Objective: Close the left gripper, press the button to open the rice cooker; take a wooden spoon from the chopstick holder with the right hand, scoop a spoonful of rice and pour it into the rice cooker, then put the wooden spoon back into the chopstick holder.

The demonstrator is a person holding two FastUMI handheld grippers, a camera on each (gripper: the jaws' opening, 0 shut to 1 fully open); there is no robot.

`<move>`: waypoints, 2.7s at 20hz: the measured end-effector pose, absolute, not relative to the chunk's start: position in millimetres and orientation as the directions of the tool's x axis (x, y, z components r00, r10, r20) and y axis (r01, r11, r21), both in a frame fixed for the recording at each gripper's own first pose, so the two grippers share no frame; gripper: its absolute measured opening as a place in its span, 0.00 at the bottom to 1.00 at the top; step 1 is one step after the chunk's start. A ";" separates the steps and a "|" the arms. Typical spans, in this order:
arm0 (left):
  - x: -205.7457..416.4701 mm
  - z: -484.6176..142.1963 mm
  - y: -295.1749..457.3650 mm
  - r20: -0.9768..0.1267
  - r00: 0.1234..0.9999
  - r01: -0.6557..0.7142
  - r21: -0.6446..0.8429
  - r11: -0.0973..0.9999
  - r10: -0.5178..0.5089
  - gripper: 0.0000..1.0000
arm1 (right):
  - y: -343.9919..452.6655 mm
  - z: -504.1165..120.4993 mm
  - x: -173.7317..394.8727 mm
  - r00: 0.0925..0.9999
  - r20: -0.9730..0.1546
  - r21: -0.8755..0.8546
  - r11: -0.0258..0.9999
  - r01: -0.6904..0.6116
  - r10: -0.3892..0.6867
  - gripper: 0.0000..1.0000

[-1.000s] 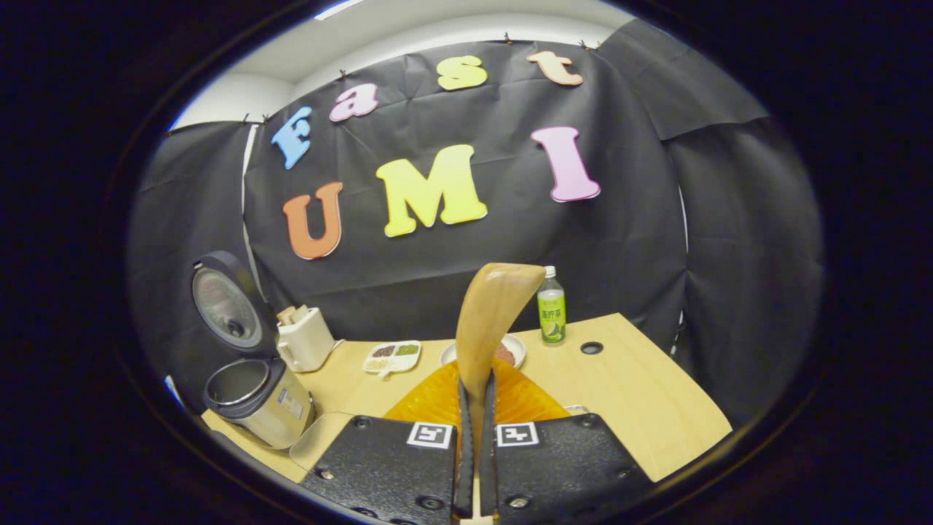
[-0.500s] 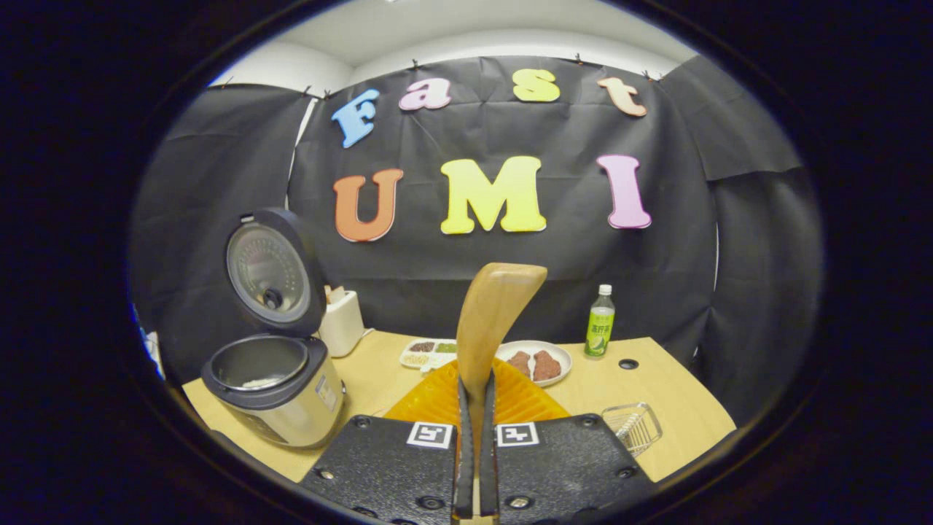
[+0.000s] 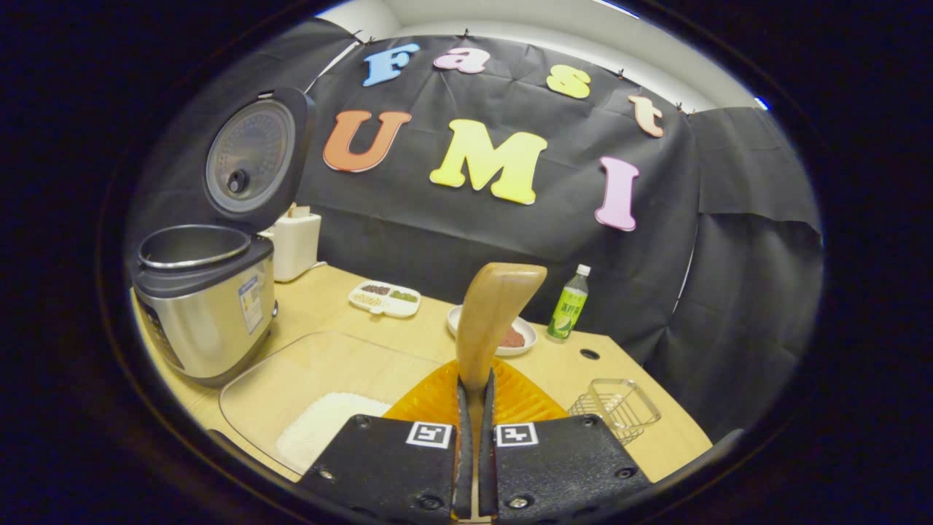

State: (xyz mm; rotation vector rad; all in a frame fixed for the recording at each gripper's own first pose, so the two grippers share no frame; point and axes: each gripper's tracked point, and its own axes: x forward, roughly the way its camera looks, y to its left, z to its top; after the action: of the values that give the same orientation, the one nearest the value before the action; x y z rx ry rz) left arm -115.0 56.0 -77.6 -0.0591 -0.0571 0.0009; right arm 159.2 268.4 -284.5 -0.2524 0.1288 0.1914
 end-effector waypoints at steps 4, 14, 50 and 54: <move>-112.9 -82.7 58.5 0.044 0.999 0.001 -0.058 0.998 0.001 0.96 | 309.7 -284.5 136.3 0.895 -0.229 0.072 0.924 -0.376 0.382 0.09; -112.6 -94.5 59.0 0.015 1.000 -0.008 -0.054 0.999 0.009 0.96 | 326.8 -287.1 128.6 0.770 -0.260 0.402 0.791 -0.462 0.582 0.08; -152.5 -75.0 99.5 0.044 0.999 -0.032 0.034 0.999 0.031 0.96 | 344.6 -129.1 129.2 0.777 0.071 0.996 -0.090 -0.019 0.625 0.06; -156.5 -77.8 116.1 0.039 0.998 -0.052 0.063 0.997 0.050 0.96 | 402.7 -112.6 123.8 0.744 0.025 0.999 0.004 -0.037 0.668 0.06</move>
State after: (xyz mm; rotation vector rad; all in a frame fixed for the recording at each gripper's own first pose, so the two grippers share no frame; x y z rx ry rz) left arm -156.5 116.1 -77.8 0.0644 -0.0369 0.0511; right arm 123.8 402.7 -112.6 1.4766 0.5438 0.5971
